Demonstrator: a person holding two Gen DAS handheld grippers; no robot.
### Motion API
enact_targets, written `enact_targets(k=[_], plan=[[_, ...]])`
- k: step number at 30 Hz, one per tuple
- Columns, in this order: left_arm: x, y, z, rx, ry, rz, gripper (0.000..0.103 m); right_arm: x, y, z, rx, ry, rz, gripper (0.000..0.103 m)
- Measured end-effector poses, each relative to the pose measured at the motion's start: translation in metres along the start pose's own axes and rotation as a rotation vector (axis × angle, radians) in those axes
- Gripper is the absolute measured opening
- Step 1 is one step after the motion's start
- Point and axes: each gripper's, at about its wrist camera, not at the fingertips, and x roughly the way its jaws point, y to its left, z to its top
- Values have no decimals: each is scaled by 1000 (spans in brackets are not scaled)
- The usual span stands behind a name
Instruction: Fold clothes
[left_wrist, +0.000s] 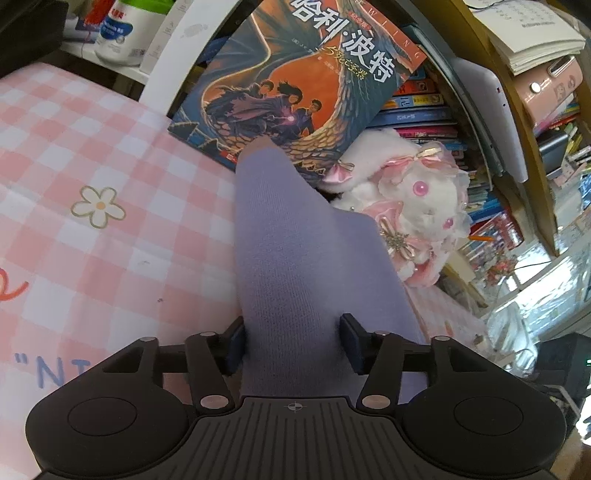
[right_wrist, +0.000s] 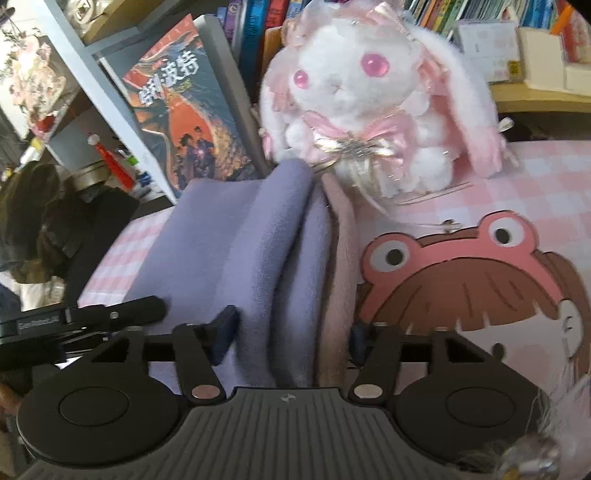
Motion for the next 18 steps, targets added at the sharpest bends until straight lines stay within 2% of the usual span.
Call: enact_targets(k=[3,4,9,11,16,18], plan=[[-12,-4,3,24,-29,42,63,-11,3,-1,-16,-28,-36,67],[-17,-6,3,33,-43,58,63,-16,4,-1,-25,-39,-58,72],[-45,-21,-6,117,-100,138,77,-47,26,-16,-111,-104,-187,85],[-52,-31,-15,168,-100,177,77,-59,35,-27,-140,-138,-235,94],[-58,-55,-41,292,-69,309,77,-80,54,-52,-168,-180,-300,102],[-61,-61,-54,316,-62,329,78,-86,60,-62,-162,-186,-321,103]])
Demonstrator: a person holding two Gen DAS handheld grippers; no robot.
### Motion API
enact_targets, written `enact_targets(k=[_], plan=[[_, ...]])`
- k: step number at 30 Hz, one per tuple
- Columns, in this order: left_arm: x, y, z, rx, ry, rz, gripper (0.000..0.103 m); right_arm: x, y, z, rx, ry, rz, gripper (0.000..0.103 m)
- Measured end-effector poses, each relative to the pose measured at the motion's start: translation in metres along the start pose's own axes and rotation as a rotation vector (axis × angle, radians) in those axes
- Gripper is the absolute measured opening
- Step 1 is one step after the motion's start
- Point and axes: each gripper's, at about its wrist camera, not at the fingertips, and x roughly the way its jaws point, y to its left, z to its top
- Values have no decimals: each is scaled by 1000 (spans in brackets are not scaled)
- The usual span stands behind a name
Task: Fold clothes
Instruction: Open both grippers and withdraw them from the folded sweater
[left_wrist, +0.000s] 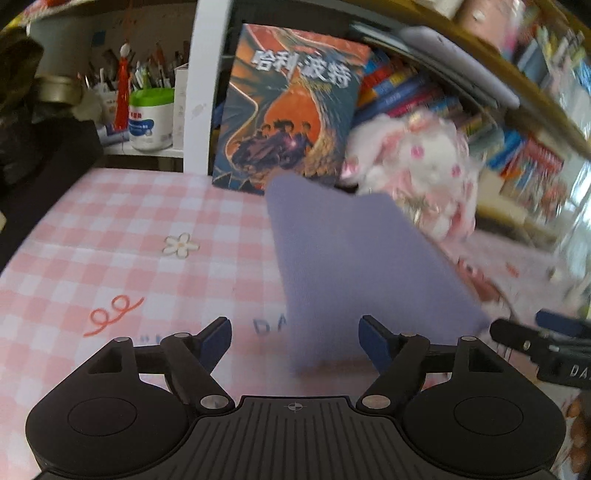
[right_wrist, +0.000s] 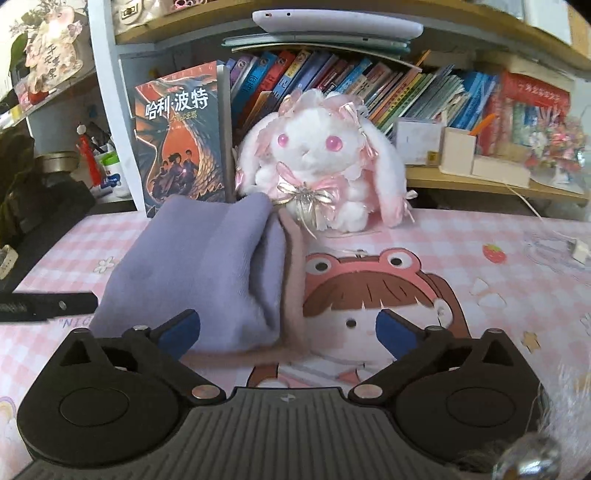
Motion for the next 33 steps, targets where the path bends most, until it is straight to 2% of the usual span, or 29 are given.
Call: enact_targets(k=[1,3,4,8,15,33], plan=[[-3,-3,-5,7,0,3,80,-5,3,-4,7,-1,-13,103],[-11,-9,-14,25,-8,12,93,-14,7,-15,38,6,-45,103],[-15,-11,-19,37,-20,18,95,-17,10,-19,53,12,-59,103],[-31,-19,-35,111,-67,57,96,-32,19,-39,105,26,-113,103],[-38,-16,-49,135,-32,59,97,-54,37,-70,113,35,-164,103],[-49,-11,-51,132,-43,71,103,-55,43,-75,108,60,-193,103]])
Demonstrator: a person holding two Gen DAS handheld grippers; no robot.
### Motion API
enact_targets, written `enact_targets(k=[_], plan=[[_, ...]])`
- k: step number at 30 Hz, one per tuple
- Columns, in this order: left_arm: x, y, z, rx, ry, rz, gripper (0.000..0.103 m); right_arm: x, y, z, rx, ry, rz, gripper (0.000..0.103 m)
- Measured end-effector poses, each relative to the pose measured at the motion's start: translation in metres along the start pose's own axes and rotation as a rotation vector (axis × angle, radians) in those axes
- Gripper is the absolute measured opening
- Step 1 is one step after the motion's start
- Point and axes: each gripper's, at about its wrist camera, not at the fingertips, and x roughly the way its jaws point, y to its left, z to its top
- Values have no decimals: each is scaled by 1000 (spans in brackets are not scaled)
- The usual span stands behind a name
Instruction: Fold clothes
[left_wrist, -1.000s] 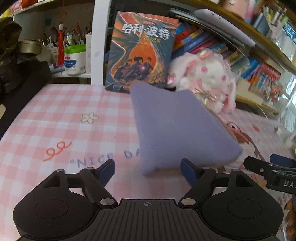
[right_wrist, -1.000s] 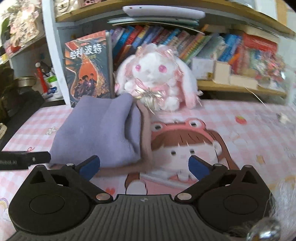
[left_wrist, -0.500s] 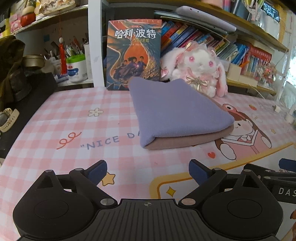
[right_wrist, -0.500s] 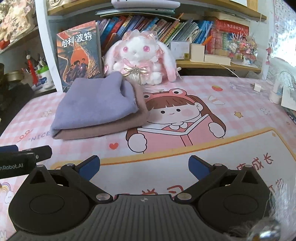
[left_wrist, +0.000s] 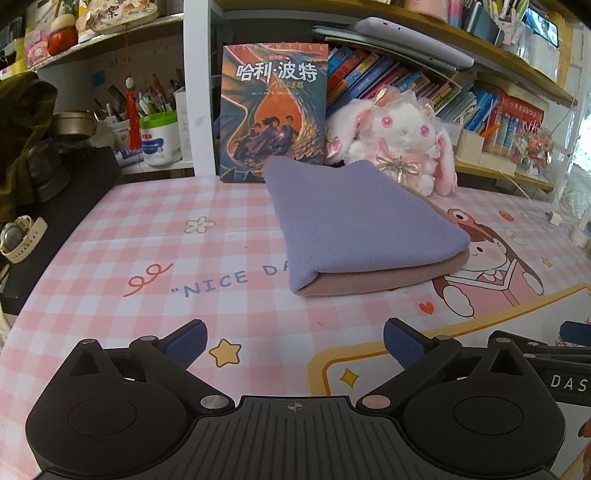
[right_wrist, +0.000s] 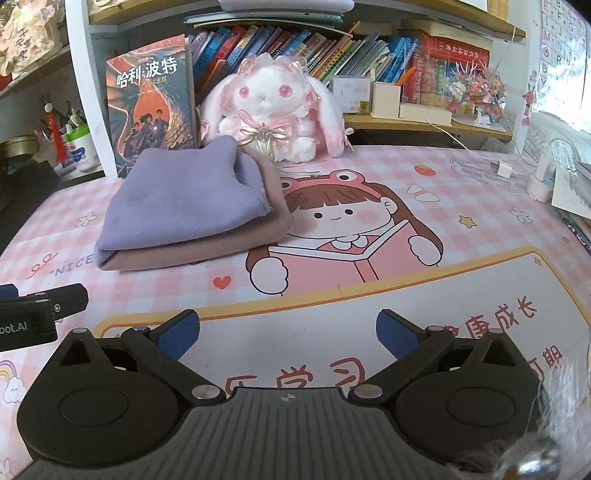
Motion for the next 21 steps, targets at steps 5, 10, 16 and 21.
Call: enact_targets(k=[5,10,16,21], plan=[[0,0,1,-2,3,-5,103,-1,0,-1,-1,-2,-2,103],[0,0,0,-1,9,-12,103,0,0,-2,0,4,-6,103],[2,0,-1,-6,21,-19,103,0,0,-2,-3,8,-12,103],[3,-1,-1,-8,29,-24,103,0,0,-1,-5,10,-22,103]])
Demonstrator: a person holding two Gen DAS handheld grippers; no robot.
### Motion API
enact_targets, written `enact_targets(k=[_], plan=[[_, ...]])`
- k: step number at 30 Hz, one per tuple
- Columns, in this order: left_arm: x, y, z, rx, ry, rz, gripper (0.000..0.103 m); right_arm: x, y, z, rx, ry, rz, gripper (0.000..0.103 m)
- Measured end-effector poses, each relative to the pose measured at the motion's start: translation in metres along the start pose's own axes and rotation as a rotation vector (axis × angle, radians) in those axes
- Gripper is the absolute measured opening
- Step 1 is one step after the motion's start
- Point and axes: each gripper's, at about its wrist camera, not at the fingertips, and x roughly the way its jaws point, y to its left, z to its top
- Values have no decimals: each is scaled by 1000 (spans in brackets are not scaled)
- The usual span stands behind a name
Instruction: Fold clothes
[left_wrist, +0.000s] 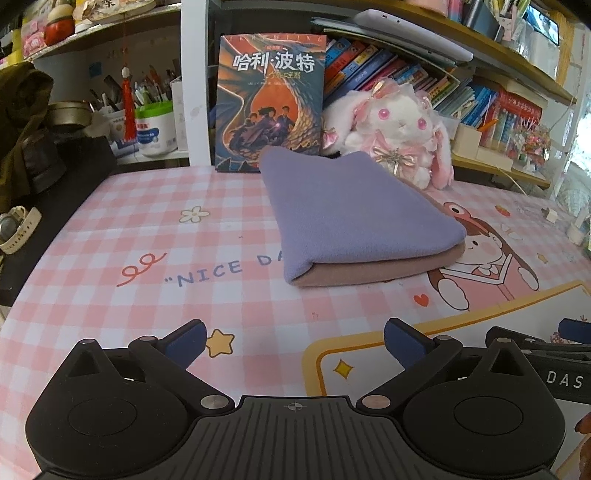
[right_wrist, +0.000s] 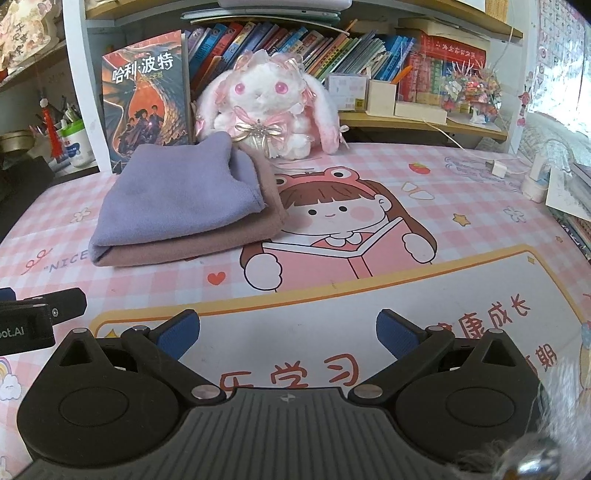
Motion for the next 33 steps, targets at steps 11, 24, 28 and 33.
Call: enact_targets(k=[11,24,28,33], plan=[[1,2,0,-3,-1,-8,103,2,1,1,-2,5,-9,103],[2,4,1,-6,16,-5,103,3,4,2,-8,14,-8,103],[0,5,2,-9,8,-10,103,2,4,3,-7,13,-6,103],[-3,6,2,-5,-3,-12,103,1,4,4,-2,7,-9,103]])
